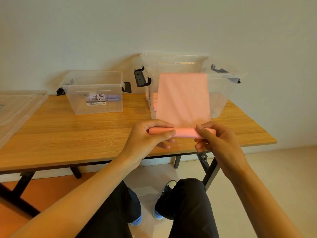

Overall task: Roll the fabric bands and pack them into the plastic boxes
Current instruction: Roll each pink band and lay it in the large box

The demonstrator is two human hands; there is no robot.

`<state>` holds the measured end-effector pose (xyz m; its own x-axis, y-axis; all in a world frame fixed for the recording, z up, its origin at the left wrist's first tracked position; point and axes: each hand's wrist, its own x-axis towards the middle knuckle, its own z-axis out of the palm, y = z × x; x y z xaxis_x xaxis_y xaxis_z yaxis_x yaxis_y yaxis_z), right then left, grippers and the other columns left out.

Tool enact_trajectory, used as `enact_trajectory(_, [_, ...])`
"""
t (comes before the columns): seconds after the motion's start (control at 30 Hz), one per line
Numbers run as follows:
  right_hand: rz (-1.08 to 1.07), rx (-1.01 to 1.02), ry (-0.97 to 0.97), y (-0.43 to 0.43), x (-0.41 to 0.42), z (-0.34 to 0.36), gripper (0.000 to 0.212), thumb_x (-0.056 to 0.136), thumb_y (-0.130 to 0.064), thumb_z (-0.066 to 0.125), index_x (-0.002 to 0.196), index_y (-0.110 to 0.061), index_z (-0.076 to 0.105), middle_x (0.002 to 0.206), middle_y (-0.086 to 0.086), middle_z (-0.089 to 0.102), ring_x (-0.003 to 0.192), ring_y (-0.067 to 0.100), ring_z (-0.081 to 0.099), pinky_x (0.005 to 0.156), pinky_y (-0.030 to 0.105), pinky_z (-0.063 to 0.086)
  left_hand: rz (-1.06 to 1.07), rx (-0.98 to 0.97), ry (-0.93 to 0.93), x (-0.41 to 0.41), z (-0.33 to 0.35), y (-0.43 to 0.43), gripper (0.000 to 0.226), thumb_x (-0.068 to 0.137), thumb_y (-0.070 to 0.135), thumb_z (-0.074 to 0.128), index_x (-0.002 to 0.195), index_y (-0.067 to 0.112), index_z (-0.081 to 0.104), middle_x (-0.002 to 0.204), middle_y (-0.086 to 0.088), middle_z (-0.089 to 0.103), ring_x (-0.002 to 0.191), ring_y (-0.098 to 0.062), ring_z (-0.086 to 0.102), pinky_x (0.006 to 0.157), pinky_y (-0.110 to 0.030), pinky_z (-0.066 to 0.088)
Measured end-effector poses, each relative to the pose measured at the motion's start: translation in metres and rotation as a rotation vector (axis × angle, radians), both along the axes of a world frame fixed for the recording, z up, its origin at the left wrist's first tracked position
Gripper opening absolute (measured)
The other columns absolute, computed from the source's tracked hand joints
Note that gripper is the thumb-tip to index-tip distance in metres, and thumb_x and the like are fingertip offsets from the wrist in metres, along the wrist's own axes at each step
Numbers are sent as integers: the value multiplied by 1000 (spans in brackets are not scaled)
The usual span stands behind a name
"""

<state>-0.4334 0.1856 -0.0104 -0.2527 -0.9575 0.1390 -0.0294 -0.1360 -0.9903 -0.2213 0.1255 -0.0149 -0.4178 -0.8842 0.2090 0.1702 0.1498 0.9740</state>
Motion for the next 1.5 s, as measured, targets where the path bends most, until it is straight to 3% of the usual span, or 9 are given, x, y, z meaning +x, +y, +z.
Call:
enact_trajectory(0.13, [23, 2, 24, 0, 1, 2, 27, 88, -25, 70, 109, -6, 71, 85, 9, 75, 68, 24, 73, 62, 27, 60, 54, -18, -2, -1, -3, -1, 21, 86, 3, 74, 107, 4, 75, 87, -14, 76, 72, -29, 74, 63, -30, 61])
enact_trajectory(0.23, [57, -5, 44, 1, -1, 1, 24, 86, -14, 74, 109, -6, 72, 94, 9, 76, 78, 26, 75, 67, 28, 61, 78, 9, 7, -3, -2, -1, 17, 87, 9, 73, 103, 5, 76, 84, -14, 76, 65, -27, 73, 58, -29, 60])
enact_trajectory(0.4, [24, 29, -10, -2, -2, 0, 26, 90, -21, 69, 104, 0, 70, 80, 10, 74, 65, 23, 72, 62, 25, 60, 10, -14, -1, -2, 0, -1, 31, 81, 5, 77, 112, 5, 73, 96, -13, 77, 77, -32, 75, 61, -32, 62])
enact_trajectory(0.6, [45, 8, -4, 0, -3, -1, 27, 85, -17, 73, 109, -4, 72, 94, 8, 75, 77, 25, 75, 63, 28, 61, 19, -12, -22, -7, 2, -4, 17, 88, 5, 73, 105, 4, 74, 85, -14, 76, 69, -29, 74, 59, -29, 61])
enact_trajectory(0.77, [1, 57, -90, -1, -3, -2, 28, 91, -22, 68, 102, 4, 69, 74, 12, 71, 59, 20, 68, 56, 24, 58, -62, -37, -24, -6, 3, -4, 32, 88, 2, 72, 119, 7, 67, 99, -14, 76, 82, -33, 75, 62, -34, 63])
enact_trajectory(0.97, [14, 11, -19, 2, -4, 0, 32, 81, -22, 75, 110, -10, 72, 95, 8, 76, 78, 25, 74, 62, 28, 61, -46, -7, -40, -5, 1, -5, 21, 92, 9, 68, 113, 2, 69, 90, -16, 77, 76, -31, 75, 63, -32, 62])
enact_trajectory(1.1, [-5, 15, -36, 2, -6, 1, 22, 84, -16, 74, 104, -5, 72, 85, 9, 75, 70, 22, 73, 59, 25, 59, -44, -20, -30, -5, 2, -7, 28, 88, 5, 72, 116, 6, 69, 100, -12, 76, 85, -31, 76, 65, -33, 63])
enact_trajectory(1.2, [-24, 25, -75, 0, -6, 3, 24, 84, -24, 73, 98, -5, 71, 75, 10, 73, 62, 20, 70, 58, 26, 58, -24, -20, -22, -7, 2, -10, 26, 87, 1, 73, 112, 5, 71, 99, -13, 76, 83, -31, 76, 64, -32, 63])
enact_trajectory(1.5, [-27, -71, -14, 0, -13, 4, 26, 81, -21, 74, 102, -7, 73, 92, 8, 74, 79, 24, 72, 63, 25, 60, -53, -40, -31, -11, 4, -12, 23, 90, 7, 71, 112, 5, 69, 99, -11, 76, 83, -30, 75, 60, -30, 61])
